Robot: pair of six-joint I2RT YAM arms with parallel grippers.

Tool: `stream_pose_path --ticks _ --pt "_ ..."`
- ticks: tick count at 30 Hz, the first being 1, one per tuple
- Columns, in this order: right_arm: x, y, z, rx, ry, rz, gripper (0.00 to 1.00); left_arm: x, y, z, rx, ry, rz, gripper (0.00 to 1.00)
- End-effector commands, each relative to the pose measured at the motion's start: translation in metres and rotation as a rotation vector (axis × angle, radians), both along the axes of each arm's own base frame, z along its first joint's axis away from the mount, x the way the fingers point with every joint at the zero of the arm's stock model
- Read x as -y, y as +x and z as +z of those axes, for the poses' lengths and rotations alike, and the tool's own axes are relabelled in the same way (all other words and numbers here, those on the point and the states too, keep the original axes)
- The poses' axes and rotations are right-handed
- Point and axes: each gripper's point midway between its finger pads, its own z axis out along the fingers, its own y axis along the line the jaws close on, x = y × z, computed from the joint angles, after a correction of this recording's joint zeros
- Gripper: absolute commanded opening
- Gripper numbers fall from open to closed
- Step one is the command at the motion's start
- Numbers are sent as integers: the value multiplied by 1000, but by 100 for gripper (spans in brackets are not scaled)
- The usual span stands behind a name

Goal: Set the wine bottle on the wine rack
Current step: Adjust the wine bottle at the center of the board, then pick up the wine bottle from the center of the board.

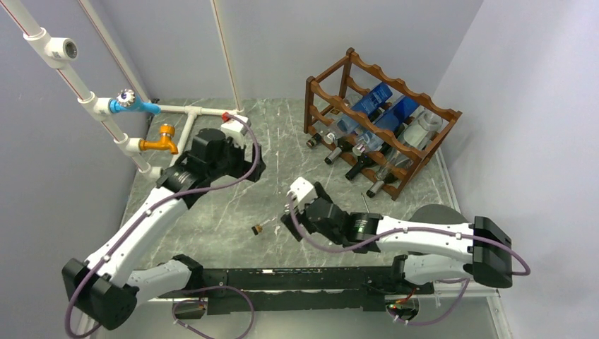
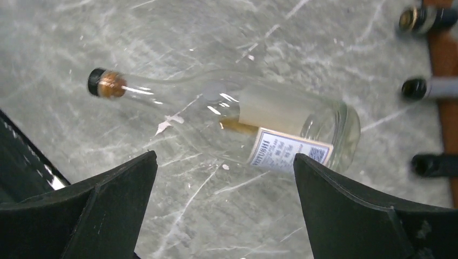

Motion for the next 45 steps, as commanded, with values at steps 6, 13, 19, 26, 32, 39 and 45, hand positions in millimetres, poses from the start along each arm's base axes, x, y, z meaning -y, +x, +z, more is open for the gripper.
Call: stream_pose_path --ticks 6,13,19,26,32,39,45 --pt "33 29 -2 -422 468 -316 99 46 -46 -77 -410 -179 -212 99" --pt "50 39 -15 -646 754 -380 99 53 -52 -139 -538 -223 -171 100" --pt "43 44 -21 -719 794 -416 99 65 -77 -144 -517 -269 -263 99" --pt "22 60 -25 -774 814 -427 96 80 -104 -163 -557 -258 -329 91" --pt "14 78 -23 -754 760 -451 95 94 -113 -174 -570 -217 -334 79" --pt "19 83 -25 -723 726 -476 94 87 -111 -189 -495 -29 -284 86" --pt "20 80 -32 -735 717 -481 94 87 -114 -202 -463 75 -252 85"
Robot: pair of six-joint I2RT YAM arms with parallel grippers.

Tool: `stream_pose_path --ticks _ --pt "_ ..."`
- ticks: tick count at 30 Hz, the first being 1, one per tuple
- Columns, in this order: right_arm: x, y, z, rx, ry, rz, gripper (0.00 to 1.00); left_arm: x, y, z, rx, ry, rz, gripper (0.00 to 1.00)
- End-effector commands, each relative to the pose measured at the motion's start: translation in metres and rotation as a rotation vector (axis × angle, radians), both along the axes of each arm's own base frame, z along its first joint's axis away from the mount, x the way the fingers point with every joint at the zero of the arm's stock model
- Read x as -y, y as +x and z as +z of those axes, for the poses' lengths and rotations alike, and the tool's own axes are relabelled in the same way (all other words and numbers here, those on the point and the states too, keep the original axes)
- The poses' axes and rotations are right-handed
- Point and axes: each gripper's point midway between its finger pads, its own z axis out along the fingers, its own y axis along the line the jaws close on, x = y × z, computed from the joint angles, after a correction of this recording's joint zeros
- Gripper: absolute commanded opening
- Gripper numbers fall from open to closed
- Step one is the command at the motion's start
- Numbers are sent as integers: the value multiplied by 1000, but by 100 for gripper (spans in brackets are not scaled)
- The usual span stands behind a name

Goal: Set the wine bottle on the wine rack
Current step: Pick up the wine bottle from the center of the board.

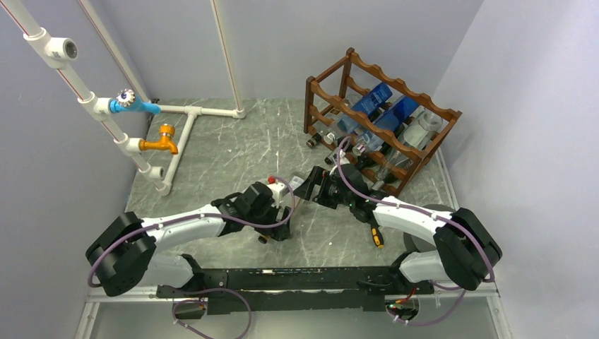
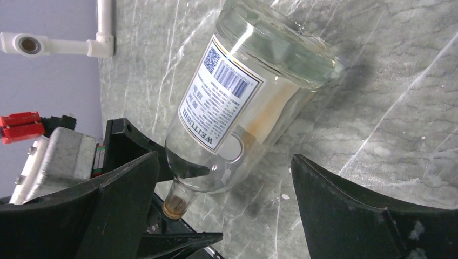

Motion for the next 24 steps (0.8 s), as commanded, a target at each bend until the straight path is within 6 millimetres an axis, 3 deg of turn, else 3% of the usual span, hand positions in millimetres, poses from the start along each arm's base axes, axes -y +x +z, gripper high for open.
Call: stream_pose_path --ticks 1,9,15,21,22,23,24 --pt "-1 7 9 41 7 -8 94 -2 19 1 105 81 49 83" --pt "0 9 8 53 -25 -1 94 -18 38 -4 174 195 134 67" --pt "9 12 11 96 -122 26 94 -21 44 5 220 202 139 52" --pt "28 21 29 197 -236 4 95 -19 45 13 236 193 125 22" --pt "32 23 33 213 -257 1 95 -20 45 14 233 202 130 7" --pt "34 24 38 229 -278 3 95 -21 46 14 231 207 135 0" --pt "37 26 43 250 -299 6 95 -20 47 15 235 204 139 0"
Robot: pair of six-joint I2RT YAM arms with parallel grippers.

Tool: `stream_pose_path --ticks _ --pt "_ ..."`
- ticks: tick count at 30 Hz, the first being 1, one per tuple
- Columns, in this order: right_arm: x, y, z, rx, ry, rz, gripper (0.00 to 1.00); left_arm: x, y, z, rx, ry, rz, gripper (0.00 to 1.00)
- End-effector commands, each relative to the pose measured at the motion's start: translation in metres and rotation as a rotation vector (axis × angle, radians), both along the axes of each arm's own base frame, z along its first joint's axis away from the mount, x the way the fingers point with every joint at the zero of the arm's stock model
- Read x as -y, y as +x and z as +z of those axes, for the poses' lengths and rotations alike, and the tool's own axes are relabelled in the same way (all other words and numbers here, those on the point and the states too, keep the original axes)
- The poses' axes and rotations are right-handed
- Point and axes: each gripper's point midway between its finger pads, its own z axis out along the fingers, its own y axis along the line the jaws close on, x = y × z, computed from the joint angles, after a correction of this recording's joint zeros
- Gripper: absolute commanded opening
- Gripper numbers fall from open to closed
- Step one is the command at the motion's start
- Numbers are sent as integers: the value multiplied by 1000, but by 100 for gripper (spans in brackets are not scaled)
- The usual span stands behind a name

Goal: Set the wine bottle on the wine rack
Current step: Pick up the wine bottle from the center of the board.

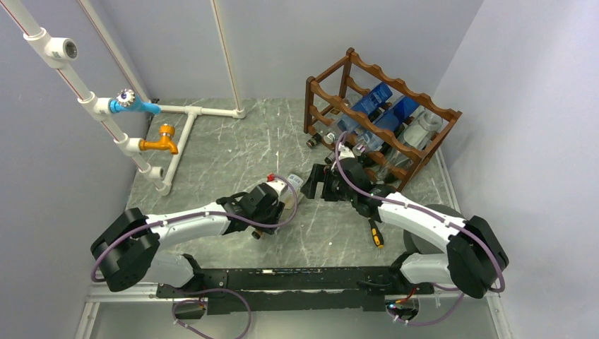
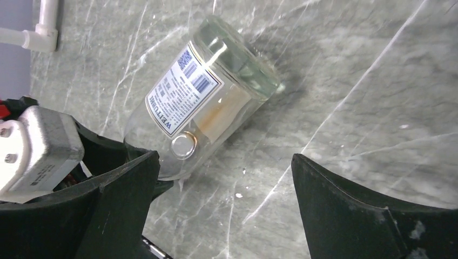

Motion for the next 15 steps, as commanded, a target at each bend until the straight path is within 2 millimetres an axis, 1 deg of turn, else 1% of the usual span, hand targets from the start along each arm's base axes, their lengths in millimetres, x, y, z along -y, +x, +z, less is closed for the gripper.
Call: stream_pose_path --ticks 1,3,7,9,10,15 --pt "15 18 41 158 -102 -3 95 11 18 30 84 -47 21 0" --pt "21 22 51 202 -151 6 95 11 19 35 91 -54 29 0" --pt "33 31 76 282 -227 -7 95 12 20 51 118 -93 37 0" --pt "39 35 89 325 -267 -10 96 12 21 60 138 -116 43 0" --pt "44 39 95 343 -294 -23 96 13 22 69 151 -132 44 0" --pt "62 52 122 405 -434 -54 97 8 25 98 202 -173 76 0"
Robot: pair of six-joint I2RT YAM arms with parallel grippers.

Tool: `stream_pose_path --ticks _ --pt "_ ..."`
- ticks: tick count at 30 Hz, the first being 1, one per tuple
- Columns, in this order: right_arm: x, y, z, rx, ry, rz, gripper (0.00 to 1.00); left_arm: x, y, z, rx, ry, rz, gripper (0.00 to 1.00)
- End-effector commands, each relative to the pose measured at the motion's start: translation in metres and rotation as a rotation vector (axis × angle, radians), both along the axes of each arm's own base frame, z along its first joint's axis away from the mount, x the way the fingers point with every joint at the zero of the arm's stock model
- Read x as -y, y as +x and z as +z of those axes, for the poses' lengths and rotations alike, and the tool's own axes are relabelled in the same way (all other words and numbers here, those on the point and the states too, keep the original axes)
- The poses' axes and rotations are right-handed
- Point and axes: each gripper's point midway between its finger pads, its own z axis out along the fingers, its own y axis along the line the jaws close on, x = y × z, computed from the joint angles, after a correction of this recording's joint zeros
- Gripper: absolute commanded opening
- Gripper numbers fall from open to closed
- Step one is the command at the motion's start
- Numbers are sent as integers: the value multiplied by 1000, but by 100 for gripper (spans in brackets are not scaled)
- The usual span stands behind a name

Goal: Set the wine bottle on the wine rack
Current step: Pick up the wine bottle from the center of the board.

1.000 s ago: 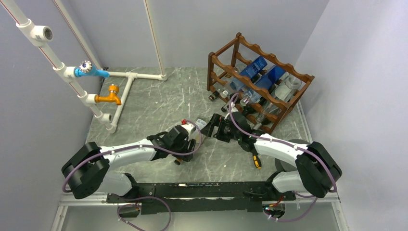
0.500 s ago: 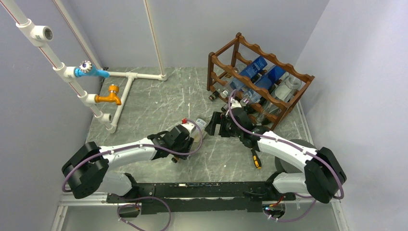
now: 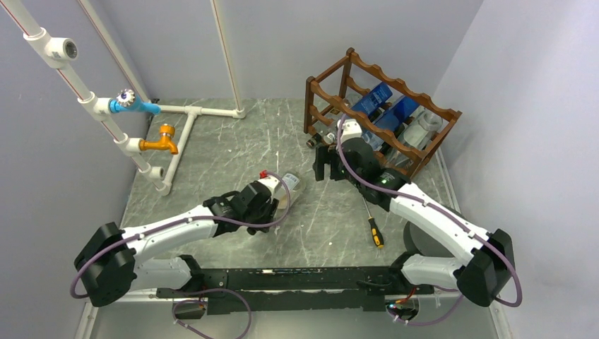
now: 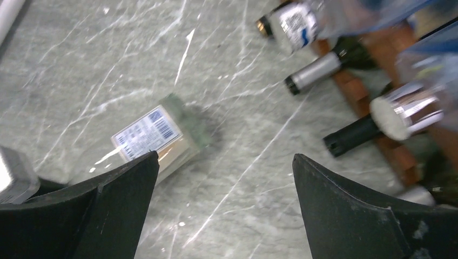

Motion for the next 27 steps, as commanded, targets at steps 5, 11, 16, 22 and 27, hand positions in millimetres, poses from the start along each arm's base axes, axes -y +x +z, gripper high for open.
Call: stream_pose_path --ticks 5,11,16,22,27 --pt "34 37 66 189 -255 -77 97 13 24 88 191 -200 77 0" --pt "44 74 92 226 -367 -99 82 4 17 109 206 -257 102 0" --pt "51 110 105 242 -397 -112 73 1 8 120 207 -314 103 0" --pt "56 148 107 232 -502 -113 67 -4 -2 128 219 -355 82 0" --pt "56 176 90 182 -586 -73 64 -11 -9 134 245 -387 66 0"
